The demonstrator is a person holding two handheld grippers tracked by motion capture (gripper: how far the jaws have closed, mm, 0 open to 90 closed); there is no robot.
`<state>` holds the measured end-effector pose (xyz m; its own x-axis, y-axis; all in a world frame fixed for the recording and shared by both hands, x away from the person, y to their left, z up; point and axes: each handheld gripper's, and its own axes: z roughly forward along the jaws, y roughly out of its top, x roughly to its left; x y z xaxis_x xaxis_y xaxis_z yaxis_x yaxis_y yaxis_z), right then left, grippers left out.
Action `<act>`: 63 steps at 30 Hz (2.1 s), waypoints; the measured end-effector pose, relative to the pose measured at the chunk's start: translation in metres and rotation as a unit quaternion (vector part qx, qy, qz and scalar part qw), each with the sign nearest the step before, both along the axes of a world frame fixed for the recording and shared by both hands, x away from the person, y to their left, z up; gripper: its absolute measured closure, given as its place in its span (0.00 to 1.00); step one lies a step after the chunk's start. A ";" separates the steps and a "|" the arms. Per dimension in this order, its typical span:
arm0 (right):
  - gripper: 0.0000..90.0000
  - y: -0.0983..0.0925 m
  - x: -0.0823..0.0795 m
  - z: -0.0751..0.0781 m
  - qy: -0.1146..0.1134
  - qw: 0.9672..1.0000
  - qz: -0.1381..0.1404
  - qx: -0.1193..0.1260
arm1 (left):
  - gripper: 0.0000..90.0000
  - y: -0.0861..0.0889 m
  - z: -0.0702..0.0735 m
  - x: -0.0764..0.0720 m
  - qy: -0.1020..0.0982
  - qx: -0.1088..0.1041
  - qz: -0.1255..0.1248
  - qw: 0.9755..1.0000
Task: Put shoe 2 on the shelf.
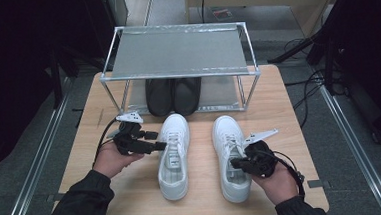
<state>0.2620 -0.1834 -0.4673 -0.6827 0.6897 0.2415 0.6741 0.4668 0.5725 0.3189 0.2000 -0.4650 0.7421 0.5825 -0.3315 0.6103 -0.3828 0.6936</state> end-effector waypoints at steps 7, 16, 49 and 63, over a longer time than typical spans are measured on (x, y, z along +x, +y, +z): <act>0.86 -0.008 -0.009 0.025 -0.065 0.997 -0.023 0.044 | 0.41 0.002 0.000 0.000 0.002 -0.001 0.004 1.000; 0.63 -0.026 -0.015 0.014 -0.053 0.992 -0.104 0.038 | 0.41 0.001 0.000 0.000 0.003 0.000 0.003 1.000; 0.90 0.019 0.023 0.005 -0.063 0.992 -0.102 -0.023 | 0.43 0.019 -0.007 -0.018 0.007 0.009 0.032 0.999; 0.83 0.035 0.024 0.003 -0.044 0.996 -0.076 -0.002 | 0.82 0.027 -0.016 -0.016 0.033 0.003 0.029 0.999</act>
<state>0.2860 -0.1480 -0.4644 -0.5889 0.7871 0.1834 0.6846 0.3651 0.6308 0.3025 0.2267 -0.4813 0.6833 0.6261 -0.3757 0.6764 -0.3488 0.6488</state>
